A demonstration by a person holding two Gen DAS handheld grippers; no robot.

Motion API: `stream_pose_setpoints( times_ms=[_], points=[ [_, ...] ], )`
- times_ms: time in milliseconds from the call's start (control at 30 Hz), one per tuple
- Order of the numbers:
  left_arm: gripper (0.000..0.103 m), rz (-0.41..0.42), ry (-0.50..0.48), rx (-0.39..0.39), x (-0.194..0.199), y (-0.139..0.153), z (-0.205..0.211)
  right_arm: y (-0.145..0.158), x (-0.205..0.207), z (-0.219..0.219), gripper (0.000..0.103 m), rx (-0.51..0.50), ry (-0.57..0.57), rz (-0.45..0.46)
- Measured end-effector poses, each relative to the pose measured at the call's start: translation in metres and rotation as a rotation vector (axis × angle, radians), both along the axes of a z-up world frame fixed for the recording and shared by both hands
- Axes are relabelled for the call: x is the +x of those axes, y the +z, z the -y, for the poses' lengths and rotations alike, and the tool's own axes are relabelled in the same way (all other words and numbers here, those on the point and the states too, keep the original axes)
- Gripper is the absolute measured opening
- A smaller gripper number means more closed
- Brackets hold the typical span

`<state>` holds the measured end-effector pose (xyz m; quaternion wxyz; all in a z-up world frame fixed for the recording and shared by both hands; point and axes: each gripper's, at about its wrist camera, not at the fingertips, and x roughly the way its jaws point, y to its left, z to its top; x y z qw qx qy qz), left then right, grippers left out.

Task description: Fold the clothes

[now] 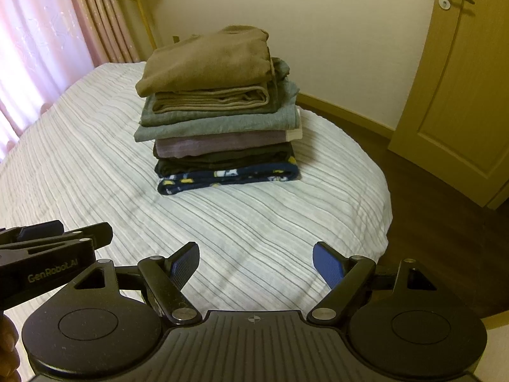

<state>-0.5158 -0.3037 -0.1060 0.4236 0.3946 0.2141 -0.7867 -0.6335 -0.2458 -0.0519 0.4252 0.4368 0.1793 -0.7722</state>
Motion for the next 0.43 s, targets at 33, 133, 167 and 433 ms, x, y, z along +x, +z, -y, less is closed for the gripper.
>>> stream_pose_setpoints(
  times_ms=[33, 133, 167, 433],
  points=[
    [0.059, 0.002, 0.001, -0.002, -0.001, 0.0, 0.0, 0.0, 0.0, 0.0, 0.081, 0.0, -0.001, 0.0],
    [0.059, 0.0, -0.006, -0.01, -0.002, 0.0, -0.001, 0.001, -0.001, 0.0, 0.081, 0.001, -0.003, -0.001],
    [0.059, -0.001, -0.006, -0.016, -0.002, 0.001, -0.001, 0.001, -0.002, 0.0, 0.081, 0.001, -0.004, -0.002],
    [0.061, -0.035, -0.02, -0.093, -0.002, 0.014, -0.008, 0.006, -0.003, -0.003, 0.081, -0.009, -0.015, -0.009]
  ],
)
